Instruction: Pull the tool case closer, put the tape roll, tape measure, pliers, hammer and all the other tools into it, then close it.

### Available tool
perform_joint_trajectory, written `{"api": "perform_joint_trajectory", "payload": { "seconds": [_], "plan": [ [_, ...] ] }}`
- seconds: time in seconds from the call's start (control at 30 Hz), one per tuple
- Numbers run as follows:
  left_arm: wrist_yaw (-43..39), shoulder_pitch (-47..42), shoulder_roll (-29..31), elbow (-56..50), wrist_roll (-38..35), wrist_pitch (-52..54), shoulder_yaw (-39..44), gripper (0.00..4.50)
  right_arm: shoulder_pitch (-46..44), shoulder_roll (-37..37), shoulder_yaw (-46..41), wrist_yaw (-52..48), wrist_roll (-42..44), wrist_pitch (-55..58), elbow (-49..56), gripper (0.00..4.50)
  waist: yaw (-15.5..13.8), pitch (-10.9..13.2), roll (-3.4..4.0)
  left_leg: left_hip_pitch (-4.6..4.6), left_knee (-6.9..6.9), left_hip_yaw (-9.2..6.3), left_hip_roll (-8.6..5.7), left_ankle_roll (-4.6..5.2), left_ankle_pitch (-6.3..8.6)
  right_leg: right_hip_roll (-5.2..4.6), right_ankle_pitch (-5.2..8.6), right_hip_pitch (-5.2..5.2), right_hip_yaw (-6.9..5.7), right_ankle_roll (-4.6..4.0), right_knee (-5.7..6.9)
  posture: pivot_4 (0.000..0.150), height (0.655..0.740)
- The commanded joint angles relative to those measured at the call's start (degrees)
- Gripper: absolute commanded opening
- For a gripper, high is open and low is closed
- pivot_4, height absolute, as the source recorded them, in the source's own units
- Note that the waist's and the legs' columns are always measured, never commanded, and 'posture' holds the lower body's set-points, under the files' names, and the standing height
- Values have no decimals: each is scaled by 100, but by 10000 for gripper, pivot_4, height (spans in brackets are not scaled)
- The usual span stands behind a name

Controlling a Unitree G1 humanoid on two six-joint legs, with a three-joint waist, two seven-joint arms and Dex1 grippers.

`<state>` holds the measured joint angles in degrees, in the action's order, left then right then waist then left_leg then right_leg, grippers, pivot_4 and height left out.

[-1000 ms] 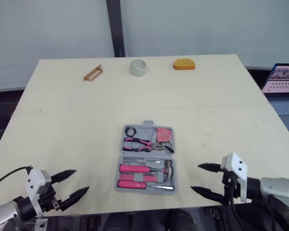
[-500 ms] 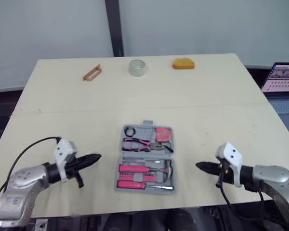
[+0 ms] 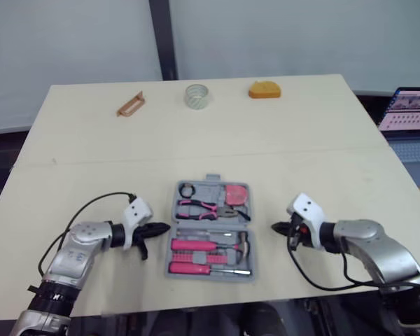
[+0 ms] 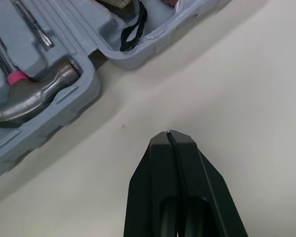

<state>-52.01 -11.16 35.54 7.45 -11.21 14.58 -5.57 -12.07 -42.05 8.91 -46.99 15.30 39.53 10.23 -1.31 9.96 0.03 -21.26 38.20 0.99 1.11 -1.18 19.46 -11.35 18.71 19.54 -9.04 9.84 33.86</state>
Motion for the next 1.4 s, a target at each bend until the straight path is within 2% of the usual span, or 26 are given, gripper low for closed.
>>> {"api": "perform_joint_trajectory", "payload": {
  "seconds": [0.03, 0.9, 1.4],
  "plan": [
    [97, -48, -115, 125, 133, -182, -26, 367, -122, 91, 40, 49, -81, -15, -49, 0, 0, 0, 0, 1, 1, 1, 0, 1, -1, 0, 0, -1, 1, 0, 0, 1500, 7400],
    [299, -237, -615, 188, 339, -194, -111, 367, -469, 652, 544, -30, -200, 201, -57, 0, -14, 0, 0, 3, 5, 1, -1, 0, -3, -2, -1, -3, 1, 1, 6, 1500, 7400],
    [267, 433, -552, -993, 258, 451, -228, 367, -322, 493, 552, -188, -73, 345, 323, 0, -5, 0, 0, 3, 3, 1, 0, 0, -3, -2, -1, -2, 2, 1, 5, 1500, 7400]
  ]
}}
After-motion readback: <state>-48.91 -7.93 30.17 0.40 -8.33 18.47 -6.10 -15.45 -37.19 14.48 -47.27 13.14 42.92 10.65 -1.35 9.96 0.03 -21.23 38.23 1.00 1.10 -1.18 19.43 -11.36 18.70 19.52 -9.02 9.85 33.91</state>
